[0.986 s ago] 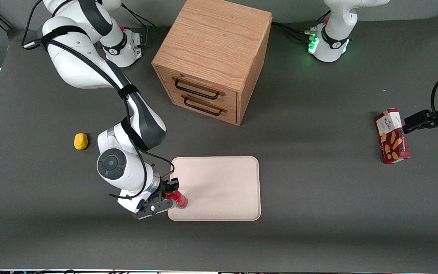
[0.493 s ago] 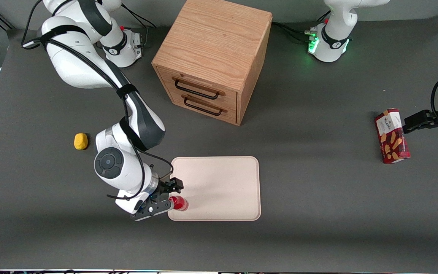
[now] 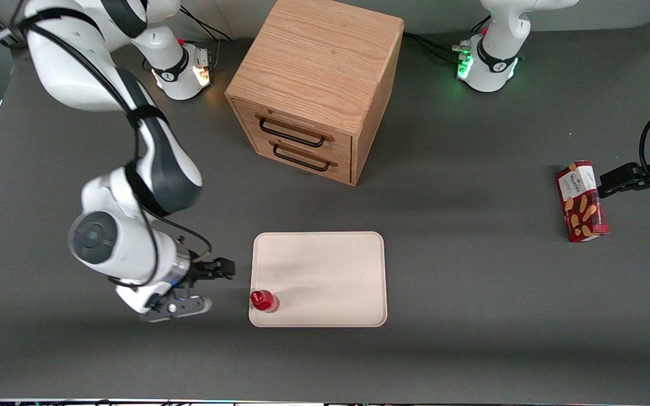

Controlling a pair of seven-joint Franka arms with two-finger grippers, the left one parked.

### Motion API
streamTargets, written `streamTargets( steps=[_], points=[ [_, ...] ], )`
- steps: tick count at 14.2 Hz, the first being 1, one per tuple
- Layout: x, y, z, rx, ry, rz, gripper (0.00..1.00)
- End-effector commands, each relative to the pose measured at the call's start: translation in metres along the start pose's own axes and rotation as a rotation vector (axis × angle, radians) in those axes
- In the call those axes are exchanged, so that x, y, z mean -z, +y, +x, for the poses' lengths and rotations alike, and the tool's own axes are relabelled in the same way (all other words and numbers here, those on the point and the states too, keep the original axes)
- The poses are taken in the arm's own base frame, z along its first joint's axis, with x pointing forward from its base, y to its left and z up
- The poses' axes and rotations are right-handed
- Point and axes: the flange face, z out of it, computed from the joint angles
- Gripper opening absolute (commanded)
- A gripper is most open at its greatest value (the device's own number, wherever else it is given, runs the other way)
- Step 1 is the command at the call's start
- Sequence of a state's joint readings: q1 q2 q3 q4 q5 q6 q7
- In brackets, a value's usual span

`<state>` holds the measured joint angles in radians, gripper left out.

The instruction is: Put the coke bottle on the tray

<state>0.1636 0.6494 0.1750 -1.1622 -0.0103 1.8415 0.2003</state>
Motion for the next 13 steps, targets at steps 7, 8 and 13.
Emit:
streamTargets(
  steps=[7,8,13],
  points=[
    [0.144,0.087,-0.179,-0.179,-0.123,-0.050,1.00],
    [0.157,0.097,-0.191,-0.197,-0.143,-0.050,1.00],
    [0.190,0.158,-0.213,-0.232,-0.125,-0.034,1.00]
  ],
)
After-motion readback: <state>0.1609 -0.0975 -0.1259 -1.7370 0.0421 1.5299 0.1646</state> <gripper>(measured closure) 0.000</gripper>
